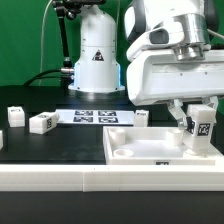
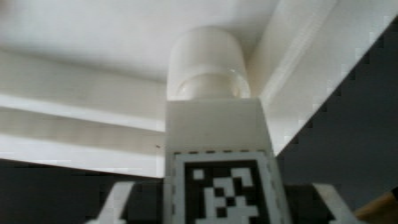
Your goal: Assemble one leg
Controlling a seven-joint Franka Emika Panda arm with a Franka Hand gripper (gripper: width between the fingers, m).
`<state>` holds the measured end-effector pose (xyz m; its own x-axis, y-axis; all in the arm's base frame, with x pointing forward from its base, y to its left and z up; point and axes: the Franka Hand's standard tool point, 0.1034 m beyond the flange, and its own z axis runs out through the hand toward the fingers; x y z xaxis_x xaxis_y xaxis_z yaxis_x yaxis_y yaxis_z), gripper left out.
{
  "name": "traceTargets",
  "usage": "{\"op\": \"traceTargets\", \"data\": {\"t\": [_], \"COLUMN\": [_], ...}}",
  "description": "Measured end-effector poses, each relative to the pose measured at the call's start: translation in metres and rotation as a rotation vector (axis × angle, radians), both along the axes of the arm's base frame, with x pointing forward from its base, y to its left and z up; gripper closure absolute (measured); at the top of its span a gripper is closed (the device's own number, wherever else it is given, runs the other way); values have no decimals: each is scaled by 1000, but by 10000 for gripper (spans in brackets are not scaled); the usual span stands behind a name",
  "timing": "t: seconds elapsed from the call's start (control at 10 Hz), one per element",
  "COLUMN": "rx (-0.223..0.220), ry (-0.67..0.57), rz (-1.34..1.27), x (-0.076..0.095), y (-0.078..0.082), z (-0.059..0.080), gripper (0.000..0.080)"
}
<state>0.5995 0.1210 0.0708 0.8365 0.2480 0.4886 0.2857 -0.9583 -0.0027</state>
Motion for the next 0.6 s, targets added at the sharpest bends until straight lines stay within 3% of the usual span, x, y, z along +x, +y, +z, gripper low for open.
{"op": "traceTargets", "data": {"t": [0.1,0.2,0.3,0.4,0.6], "rx": [0,-1,-1,-1,-1], "ry": [0,0,0,0,0], "rz": [0,1,1,1,2], "x": [0,0,0,0,0], "y": [0,0,0,0,0], "z": [0,0,0,0,0], "gripper": [508,331,331,195,157]}}
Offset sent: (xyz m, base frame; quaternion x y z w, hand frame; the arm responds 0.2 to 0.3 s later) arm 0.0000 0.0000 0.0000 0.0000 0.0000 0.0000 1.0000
